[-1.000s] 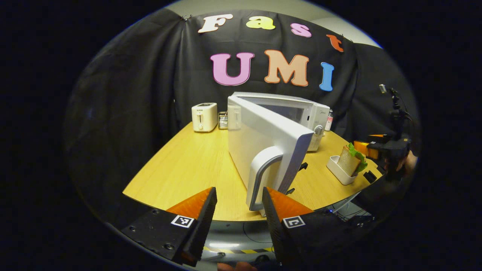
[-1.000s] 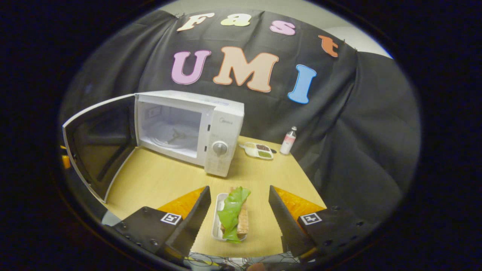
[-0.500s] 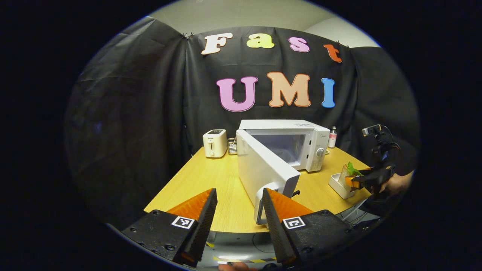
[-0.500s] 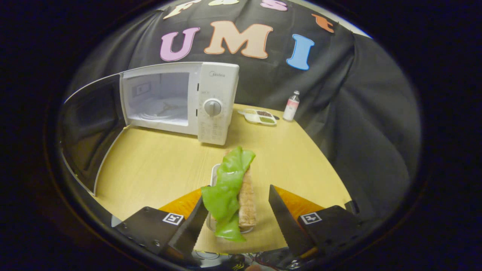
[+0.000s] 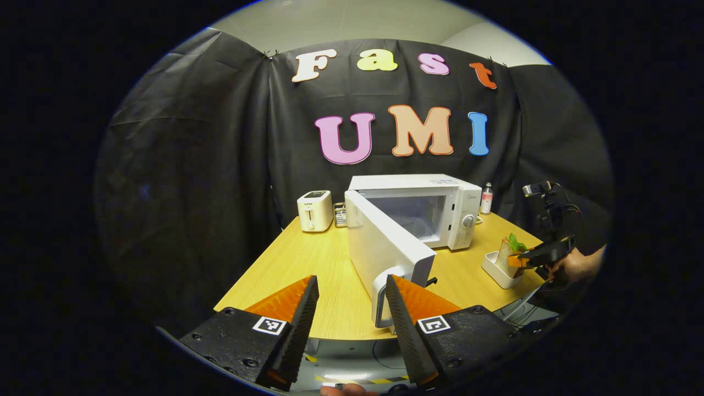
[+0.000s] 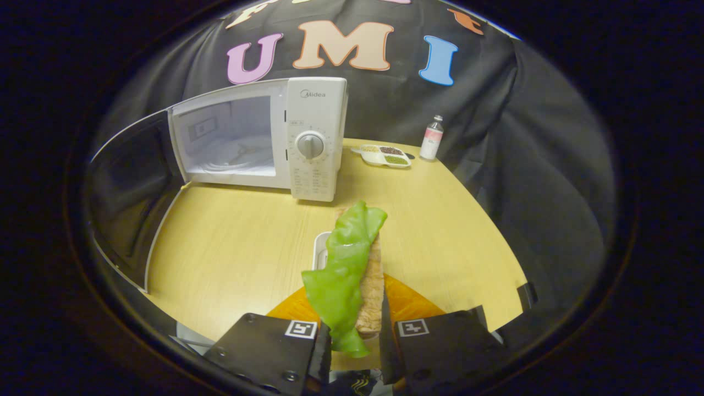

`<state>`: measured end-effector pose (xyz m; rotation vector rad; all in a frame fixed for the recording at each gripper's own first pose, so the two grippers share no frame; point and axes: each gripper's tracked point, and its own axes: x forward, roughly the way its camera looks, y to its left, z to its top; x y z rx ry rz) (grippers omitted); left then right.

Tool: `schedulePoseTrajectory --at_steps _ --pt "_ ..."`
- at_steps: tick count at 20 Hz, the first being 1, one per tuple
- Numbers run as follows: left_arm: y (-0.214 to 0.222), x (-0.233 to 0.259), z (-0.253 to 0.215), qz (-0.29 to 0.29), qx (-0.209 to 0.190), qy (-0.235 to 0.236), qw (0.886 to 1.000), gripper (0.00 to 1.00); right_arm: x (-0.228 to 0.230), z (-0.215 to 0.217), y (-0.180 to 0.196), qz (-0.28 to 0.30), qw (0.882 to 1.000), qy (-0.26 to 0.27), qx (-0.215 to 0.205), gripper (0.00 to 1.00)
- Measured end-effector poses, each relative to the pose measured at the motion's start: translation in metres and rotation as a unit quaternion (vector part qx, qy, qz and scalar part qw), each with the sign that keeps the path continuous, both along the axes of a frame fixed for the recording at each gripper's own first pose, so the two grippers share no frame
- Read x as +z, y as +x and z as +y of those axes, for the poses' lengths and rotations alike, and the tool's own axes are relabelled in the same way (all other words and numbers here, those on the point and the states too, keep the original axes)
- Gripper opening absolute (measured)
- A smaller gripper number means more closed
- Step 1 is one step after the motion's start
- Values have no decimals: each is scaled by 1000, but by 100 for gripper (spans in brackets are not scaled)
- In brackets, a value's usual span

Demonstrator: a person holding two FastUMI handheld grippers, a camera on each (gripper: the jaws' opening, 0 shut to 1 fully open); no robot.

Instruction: Open the microwave oven with the left hand, put the food in, and close the microwave oven.

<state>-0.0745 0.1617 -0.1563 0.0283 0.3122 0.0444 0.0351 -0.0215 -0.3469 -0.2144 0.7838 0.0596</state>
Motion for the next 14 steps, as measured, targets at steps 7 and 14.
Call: schedulePoseTrajectory --at_steps 7,14 --pt "8 24 -4 -49 -6 -31 998 73 15 11 3 -14 999 -10 28 34" --pt "18 60 10 -103 20 25 994 85 55 27 21 -47 998 21 27 34"
